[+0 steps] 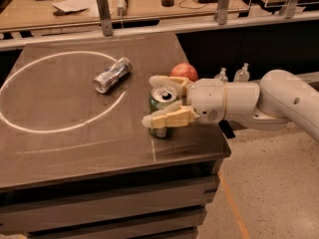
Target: Place green can upright
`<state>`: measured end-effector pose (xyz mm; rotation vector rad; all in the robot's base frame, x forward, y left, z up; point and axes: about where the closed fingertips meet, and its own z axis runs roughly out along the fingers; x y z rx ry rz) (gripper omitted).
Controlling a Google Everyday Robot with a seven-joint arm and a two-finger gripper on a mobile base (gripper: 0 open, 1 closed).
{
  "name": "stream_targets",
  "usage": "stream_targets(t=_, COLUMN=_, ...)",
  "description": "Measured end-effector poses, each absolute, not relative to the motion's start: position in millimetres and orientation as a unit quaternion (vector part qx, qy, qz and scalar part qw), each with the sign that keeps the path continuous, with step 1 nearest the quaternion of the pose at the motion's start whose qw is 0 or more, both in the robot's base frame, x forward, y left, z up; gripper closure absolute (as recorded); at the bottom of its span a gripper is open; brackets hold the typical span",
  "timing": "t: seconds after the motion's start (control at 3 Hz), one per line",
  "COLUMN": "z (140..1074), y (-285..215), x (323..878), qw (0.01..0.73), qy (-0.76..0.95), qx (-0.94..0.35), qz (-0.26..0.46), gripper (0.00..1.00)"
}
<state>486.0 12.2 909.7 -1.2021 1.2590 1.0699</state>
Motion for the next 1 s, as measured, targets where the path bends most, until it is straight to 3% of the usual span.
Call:
stream_targets(t=0.67, z=897, y=-42, x=475, qw=0.524, qy=0.561, qx=-0.476, qz=0.43, gripper=0.0)
stream_targets(t=1.0, z=897, y=-42, x=475, qw=0.524, qy=0.561, qx=-0.476, qz=0.43, gripper=0.0)
